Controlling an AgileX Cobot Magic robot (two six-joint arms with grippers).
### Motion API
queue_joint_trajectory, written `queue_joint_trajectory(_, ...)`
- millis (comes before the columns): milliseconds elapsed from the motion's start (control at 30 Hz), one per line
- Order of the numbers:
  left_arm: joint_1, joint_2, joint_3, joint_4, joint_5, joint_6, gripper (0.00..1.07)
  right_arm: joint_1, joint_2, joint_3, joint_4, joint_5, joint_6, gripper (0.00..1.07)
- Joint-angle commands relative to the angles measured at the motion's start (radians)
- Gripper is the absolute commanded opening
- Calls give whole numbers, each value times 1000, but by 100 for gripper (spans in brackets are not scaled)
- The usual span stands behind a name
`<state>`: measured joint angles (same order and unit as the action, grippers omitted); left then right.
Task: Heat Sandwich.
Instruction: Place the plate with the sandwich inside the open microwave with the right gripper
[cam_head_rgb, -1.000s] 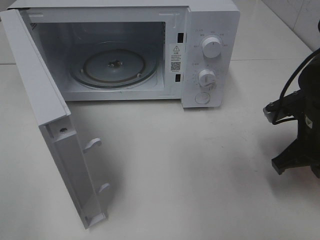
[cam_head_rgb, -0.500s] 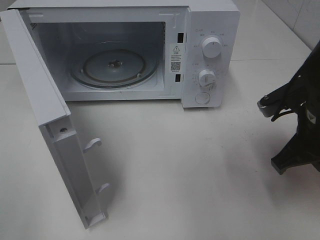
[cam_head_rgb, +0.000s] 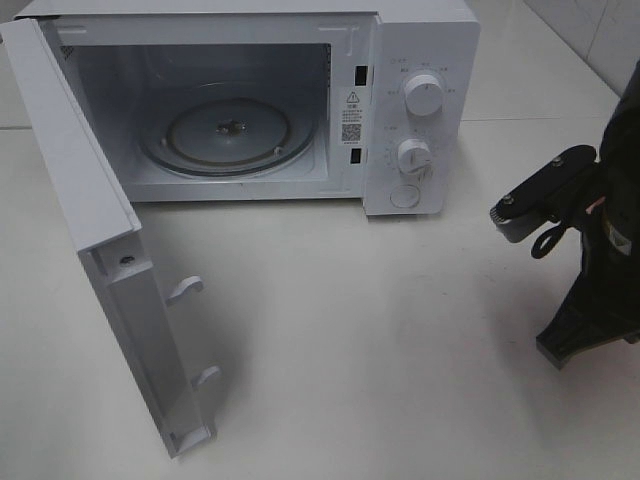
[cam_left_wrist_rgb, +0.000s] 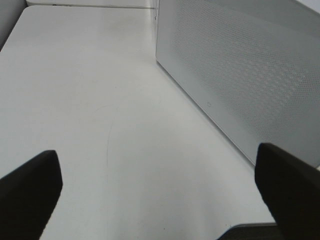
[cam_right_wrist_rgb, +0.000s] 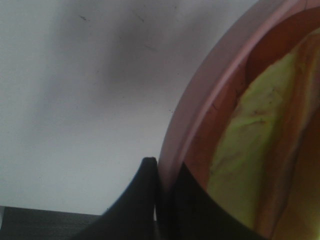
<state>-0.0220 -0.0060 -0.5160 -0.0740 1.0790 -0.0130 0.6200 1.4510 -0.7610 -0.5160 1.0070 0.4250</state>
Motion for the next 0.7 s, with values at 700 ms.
queue_joint_trajectory(700, -6, -18, 2, -10, -11, 1, 100, 277, -66, 0, -22, 86, -71, 0)
